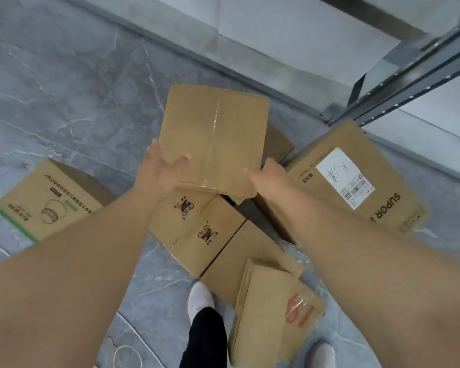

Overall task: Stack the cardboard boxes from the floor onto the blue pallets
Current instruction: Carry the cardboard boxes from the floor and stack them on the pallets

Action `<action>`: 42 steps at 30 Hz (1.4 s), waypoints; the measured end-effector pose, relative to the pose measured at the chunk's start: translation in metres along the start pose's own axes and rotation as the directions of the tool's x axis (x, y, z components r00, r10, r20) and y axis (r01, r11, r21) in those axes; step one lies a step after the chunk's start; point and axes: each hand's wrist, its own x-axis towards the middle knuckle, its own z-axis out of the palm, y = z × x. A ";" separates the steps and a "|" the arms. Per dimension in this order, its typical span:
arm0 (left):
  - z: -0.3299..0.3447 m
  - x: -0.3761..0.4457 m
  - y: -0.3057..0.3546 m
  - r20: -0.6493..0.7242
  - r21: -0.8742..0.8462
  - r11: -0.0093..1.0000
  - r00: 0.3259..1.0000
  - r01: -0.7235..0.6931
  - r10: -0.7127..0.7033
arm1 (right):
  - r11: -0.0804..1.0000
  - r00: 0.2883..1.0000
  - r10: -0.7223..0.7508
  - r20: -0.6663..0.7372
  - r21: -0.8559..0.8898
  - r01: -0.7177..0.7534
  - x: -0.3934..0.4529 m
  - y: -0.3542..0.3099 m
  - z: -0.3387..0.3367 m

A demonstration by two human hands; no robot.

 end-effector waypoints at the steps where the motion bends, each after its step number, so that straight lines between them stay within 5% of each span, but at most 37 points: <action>1: 0.004 0.011 0.001 -0.010 -0.011 1.000 1.000 0.028 -0.028 | 1.000 1.000 0.001 0.008 0.026 -0.001 0.010 0.001 0.002; 10: 0.011 0.049 -0.017 -0.071 -0.046 0.974 0.972 0.221 -0.224 | 0.904 0.994 0.014 0.107 0.424 -0.059 0.042 0.009 0.019; 14: -0.006 0.018 -0.025 -0.083 -0.032 0.963 0.959 0.268 -0.270 | 0.909 0.987 -0.014 0.161 0.414 -0.054 0.018 0.008 0.009; 21: -0.042 -0.066 0.009 -0.141 -0.254 0.907 0.915 0.336 -0.378 | 0.921 0.983 0.033 0.181 0.378 -0.100 -0.051 0.002 -0.046; 26: -0.064 -0.140 0.038 -0.071 -0.180 0.960 0.970 0.216 -0.231 | 0.966 0.967 0.010 0.254 0.246 -0.074 -0.120 0.005 -0.094; 29: -0.070 -0.184 0.060 -0.050 -0.214 0.941 0.959 0.262 -0.278 | 0.958 0.967 0.011 0.255 0.276 -0.084 -0.156 0.010 -0.122; 34: -0.068 -0.243 0.092 -0.050 -0.295 0.908 0.944 0.298 -0.327 | 0.958 0.991 0.001 0.137 0.285 -0.040 -0.201 0.024 -0.170; 42: -0.051 -0.303 0.131 0.043 -0.322 0.923 0.977 0.211 -0.209 | 0.954 0.995 -0.025 0.097 0.299 -0.006 -0.239 0.069 -0.226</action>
